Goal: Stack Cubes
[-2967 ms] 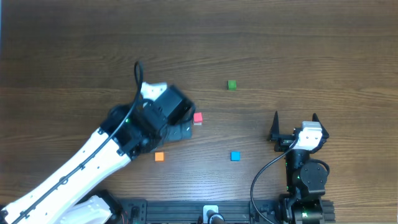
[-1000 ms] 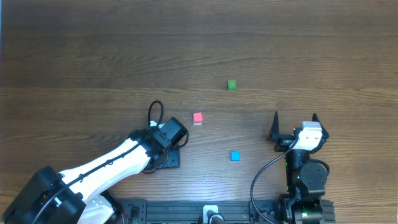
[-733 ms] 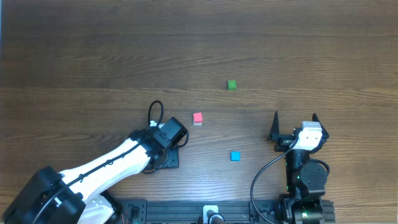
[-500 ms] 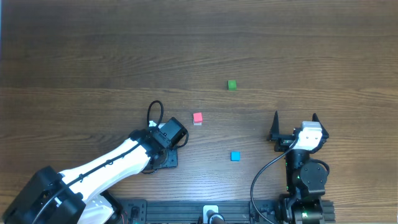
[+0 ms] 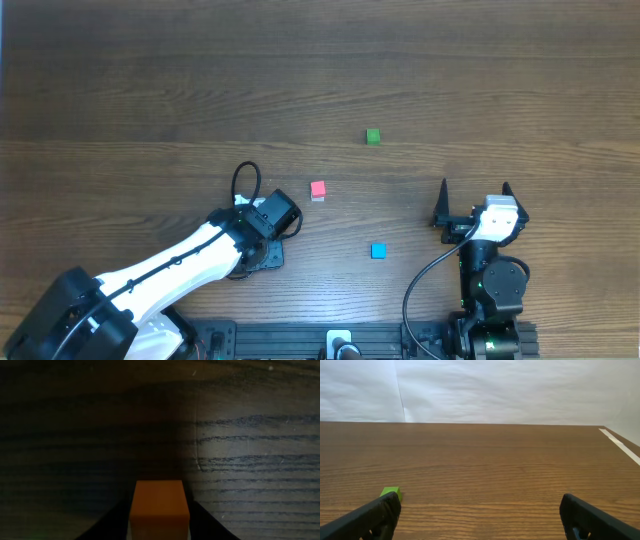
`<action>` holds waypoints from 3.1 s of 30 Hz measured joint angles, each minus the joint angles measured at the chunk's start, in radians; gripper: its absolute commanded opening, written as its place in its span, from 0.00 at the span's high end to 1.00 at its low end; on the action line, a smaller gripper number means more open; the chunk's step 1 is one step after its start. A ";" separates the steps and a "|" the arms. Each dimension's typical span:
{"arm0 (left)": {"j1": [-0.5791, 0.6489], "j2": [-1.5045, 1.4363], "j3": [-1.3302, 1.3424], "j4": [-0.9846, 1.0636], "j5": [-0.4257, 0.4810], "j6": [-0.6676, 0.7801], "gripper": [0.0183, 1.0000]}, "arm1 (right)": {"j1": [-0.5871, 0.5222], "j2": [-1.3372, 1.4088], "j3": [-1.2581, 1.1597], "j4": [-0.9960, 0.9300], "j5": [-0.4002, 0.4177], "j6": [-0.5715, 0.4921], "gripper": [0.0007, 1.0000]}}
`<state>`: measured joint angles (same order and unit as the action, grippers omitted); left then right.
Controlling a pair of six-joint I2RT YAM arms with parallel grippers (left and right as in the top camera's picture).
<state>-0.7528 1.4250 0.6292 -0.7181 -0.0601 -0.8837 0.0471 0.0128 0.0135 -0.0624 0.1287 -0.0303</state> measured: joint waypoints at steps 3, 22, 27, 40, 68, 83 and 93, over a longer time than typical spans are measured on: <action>0.000 0.000 0.000 0.000 0.000 -0.003 0.75 | 0.000 0.000 0.000 0.000 0.000 0.000 0.01; 0.000 0.000 0.007 0.016 -0.001 -0.007 0.98 | 0.000 0.000 0.000 0.000 0.000 0.000 0.01; 0.000 0.004 0.153 -0.090 -0.027 -0.006 0.98 | 0.000 0.000 0.000 0.000 0.000 0.000 0.01; 0.005 0.301 0.782 -0.304 -0.043 0.002 0.98 | 0.000 -0.001 0.000 0.000 0.000 0.000 0.01; 0.005 0.500 0.834 -0.292 0.006 0.002 0.98 | 0.000 -0.001 0.000 0.000 0.000 0.000 0.01; 0.005 0.524 0.834 -0.292 0.020 0.002 0.98 | 0.000 -0.001 0.000 0.000 0.000 0.000 0.01; 0.005 0.526 0.835 -0.292 0.020 0.002 0.96 | 0.000 -0.001 0.000 0.000 0.000 0.000 0.01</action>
<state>-0.7483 1.9511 1.4639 -1.0103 -0.0402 -0.8818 0.0471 0.0120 0.0135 -0.0624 0.1287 -0.0299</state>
